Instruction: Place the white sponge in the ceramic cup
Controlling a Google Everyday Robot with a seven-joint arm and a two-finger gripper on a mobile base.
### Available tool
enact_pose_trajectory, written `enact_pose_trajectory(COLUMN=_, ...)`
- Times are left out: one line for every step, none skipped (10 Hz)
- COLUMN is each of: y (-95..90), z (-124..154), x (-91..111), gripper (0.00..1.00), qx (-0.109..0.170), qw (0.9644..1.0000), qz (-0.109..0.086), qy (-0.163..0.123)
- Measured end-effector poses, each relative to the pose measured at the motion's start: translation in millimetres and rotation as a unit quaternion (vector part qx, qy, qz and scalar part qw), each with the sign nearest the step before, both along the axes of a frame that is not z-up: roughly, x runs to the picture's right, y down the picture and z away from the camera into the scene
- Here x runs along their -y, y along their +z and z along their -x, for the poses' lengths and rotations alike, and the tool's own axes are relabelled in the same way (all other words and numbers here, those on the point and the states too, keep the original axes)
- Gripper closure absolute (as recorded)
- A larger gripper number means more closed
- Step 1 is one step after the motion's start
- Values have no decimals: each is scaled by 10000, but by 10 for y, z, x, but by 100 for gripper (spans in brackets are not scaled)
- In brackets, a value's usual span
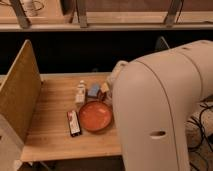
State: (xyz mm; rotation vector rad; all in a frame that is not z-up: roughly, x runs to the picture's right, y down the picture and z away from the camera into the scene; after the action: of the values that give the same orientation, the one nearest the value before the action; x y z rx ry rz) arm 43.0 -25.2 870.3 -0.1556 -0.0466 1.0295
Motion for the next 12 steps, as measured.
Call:
enact_pose_trajectory(y=4, z=18, x=-17, gripper=20, qx=56, qw=10000, qz=14, qy=15)
enact_pose_trajectory(y=8, z=53, x=-41, gripper=20, qx=172, qw=9998, qz=33, qy=47)
enact_pose_trajectory(y=12, z=101, x=-59, gripper=20, qx=348, qw=9993, qz=51, qy=129)
enact_pose_trajectory(y=14, z=150, x=-61, gripper=20, qx=558, qw=9981, qz=48, qy=251)
enact_pose_trajectory(y=-4, z=192, x=-10, gripper=20, qx=863, qw=9951, qz=-4, qy=487)
enact_pose_trajectory(y=-42, z=200, x=69, gripper=20, qx=1079, qw=9918, qz=-71, qy=686)
enact_pose_trajectory(y=-132, z=184, x=227, gripper=20, qx=1346, qw=9863, qz=-193, qy=935)
enact_pose_trajectory(y=-284, z=115, x=455, gripper=20, qx=1628, qw=9788, qz=-352, qy=1196)
enact_pose_trajectory(y=-502, z=-41, x=748, gripper=20, qx=1897, qw=9700, qz=-540, qy=1424)
enact_pose_trajectory(y=-739, z=-233, x=1022, gripper=20, qx=2121, qw=9619, qz=-714, qy=1573)
enact_pose_trajectory(y=-935, z=-375, x=1208, gripper=20, qx=2303, qw=9551, qz=-851, qy=1661)
enact_pose_trajectory(y=-1202, z=-548, x=1438, gripper=20, qx=2536, qw=9455, qz=-1054, qy=1749)
